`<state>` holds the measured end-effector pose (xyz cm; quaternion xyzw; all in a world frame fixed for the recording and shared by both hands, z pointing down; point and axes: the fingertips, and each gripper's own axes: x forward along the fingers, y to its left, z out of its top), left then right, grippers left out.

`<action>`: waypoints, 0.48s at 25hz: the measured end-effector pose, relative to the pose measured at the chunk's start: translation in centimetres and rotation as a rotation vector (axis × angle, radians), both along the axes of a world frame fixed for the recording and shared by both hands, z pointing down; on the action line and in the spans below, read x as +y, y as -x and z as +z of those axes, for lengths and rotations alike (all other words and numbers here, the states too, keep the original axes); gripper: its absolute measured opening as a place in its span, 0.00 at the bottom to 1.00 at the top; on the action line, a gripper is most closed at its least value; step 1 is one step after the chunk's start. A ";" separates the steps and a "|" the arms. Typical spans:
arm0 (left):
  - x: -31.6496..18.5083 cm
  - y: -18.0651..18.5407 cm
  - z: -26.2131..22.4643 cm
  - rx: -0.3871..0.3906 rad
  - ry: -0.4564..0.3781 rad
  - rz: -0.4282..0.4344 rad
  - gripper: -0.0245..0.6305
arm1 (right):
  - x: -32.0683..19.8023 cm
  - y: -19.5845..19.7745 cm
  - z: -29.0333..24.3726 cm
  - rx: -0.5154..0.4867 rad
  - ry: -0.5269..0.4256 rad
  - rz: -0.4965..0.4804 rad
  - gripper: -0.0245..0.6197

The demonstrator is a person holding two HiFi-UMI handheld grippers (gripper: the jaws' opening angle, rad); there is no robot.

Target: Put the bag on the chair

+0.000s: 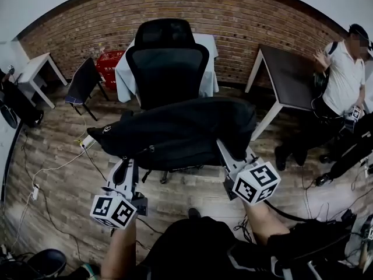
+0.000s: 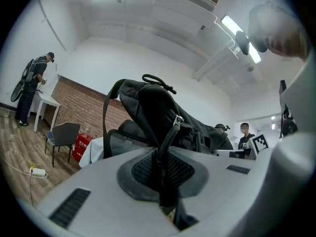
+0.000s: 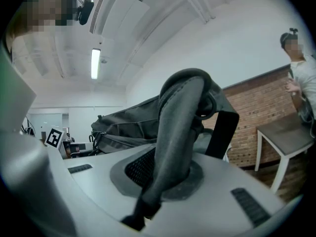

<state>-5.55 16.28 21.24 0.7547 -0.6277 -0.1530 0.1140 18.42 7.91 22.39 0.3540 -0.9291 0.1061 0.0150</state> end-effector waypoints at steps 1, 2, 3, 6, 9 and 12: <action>-0.6 -0.2 0.0 -0.003 -0.002 -0.001 0.08 | -0.7 -0.2 0.1 -0.003 0.001 -0.005 0.09; -1.2 -0.4 0.1 -0.005 -0.003 -0.004 0.08 | -1.4 -0.4 0.2 -0.004 0.000 -0.011 0.09; -1.9 -0.5 0.2 -0.006 0.000 -0.008 0.08 | -2.2 -0.5 0.2 -0.003 -0.002 -0.016 0.09; -4.0 -1.1 0.4 0.001 0.022 -0.028 0.08 | -4.3 -0.9 0.2 0.001 -0.005 -0.028 0.09; -5.5 -1.5 0.4 -0.004 0.037 -0.042 0.08 | -6.0 -1.2 0.4 -0.004 0.006 -0.036 0.09; -6.7 -1.4 0.2 -0.016 0.054 -0.054 0.08 | -7.5 -1.0 0.5 -0.022 0.010 -0.052 0.09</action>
